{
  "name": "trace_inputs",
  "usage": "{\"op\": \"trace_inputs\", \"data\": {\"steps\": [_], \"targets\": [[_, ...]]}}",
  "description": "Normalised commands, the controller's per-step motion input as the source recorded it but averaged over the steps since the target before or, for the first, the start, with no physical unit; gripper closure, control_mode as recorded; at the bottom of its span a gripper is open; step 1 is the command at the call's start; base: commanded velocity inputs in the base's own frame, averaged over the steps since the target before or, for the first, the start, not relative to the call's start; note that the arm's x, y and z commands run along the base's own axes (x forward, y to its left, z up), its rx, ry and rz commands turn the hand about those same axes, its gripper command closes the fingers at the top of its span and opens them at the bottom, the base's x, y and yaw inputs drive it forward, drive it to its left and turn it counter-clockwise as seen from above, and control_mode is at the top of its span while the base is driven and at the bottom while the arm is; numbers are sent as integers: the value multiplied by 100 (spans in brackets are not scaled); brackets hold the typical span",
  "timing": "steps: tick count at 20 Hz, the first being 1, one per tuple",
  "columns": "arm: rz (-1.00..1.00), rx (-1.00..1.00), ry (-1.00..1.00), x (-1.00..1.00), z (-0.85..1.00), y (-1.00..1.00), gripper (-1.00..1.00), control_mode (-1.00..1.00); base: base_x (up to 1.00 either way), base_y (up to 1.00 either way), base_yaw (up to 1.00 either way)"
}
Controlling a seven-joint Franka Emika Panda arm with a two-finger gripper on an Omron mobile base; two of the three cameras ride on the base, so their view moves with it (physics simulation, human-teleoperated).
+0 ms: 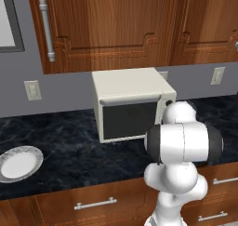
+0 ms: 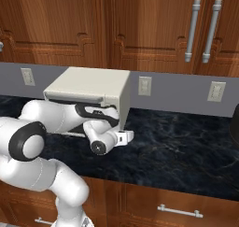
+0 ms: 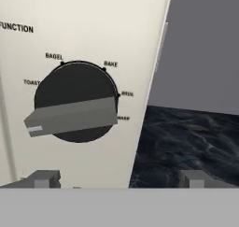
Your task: Pick up the bagel from the plate, place it on the toaster oven rack, close the door, and set the timer.
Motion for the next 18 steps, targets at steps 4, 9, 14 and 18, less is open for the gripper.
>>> {"op": "trace_inputs", "data": {"steps": [4,9,14,18], "targets": [[-1,-1,0,0,-9,44,-100,-100,0,0,0],[-2,-2,0,0,-9,48,-100,-100,0,0,0],[-2,0,0,0,0,0,-100,-100,0,0,0],[-1,0,0,0,0,-29,-100,-100,0,0,0]]}}
